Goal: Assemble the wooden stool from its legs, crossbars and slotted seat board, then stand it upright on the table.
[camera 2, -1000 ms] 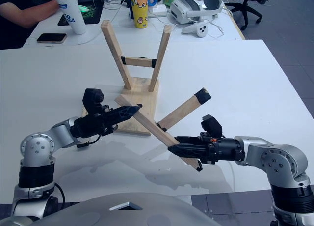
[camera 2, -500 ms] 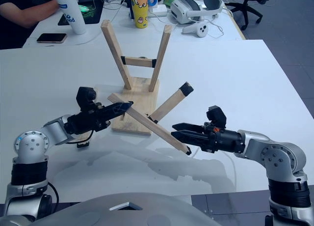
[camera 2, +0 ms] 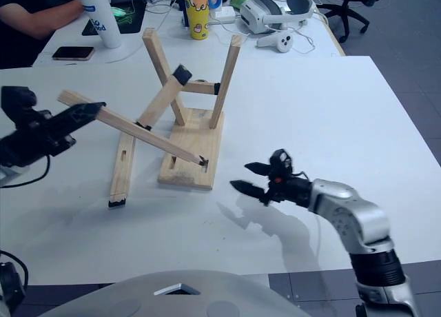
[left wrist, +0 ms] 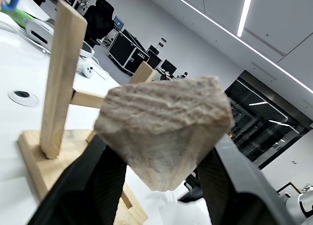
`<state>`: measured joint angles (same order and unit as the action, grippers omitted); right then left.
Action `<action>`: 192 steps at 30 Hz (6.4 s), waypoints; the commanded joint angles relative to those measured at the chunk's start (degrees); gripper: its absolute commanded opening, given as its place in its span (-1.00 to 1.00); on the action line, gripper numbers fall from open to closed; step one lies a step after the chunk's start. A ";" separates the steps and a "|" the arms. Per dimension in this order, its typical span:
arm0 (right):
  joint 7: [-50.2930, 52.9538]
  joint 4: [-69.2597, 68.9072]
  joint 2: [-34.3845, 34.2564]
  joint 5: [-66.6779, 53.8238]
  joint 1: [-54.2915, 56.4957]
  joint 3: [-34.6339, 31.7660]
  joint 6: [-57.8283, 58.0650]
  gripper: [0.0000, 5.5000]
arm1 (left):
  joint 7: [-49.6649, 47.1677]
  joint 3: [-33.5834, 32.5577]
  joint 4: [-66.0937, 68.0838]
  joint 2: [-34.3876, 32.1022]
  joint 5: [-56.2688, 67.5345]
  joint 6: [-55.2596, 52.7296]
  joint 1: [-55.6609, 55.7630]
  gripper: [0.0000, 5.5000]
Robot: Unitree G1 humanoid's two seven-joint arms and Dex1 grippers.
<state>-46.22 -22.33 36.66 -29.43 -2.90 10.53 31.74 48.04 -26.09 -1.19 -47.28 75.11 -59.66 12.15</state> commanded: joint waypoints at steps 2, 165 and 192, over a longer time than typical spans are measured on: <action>5.86 4.10 -2.20 26.72 2.83 12.58 -27.44 0.53 | 3.53 -2.15 4.76 -4.41 -3.21 1.47 5.65 -0.27; 22.70 22.21 -28.42 20.08 6.76 -2.26 -26.45 -1.00 | -33.29 7.48 -5.12 28.56 -40.58 40.02 -8.82 -0.55; 21.46 16.98 -24.76 22.75 -0.83 3.87 -10.27 -0.73 | -49.70 13.74 -25.88 32.95 -50.17 16.17 -22.60 0.09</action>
<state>-25.21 -5.44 12.70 -7.12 -2.76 13.04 19.60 -0.95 -12.37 -27.28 -12.92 26.24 -40.76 -10.49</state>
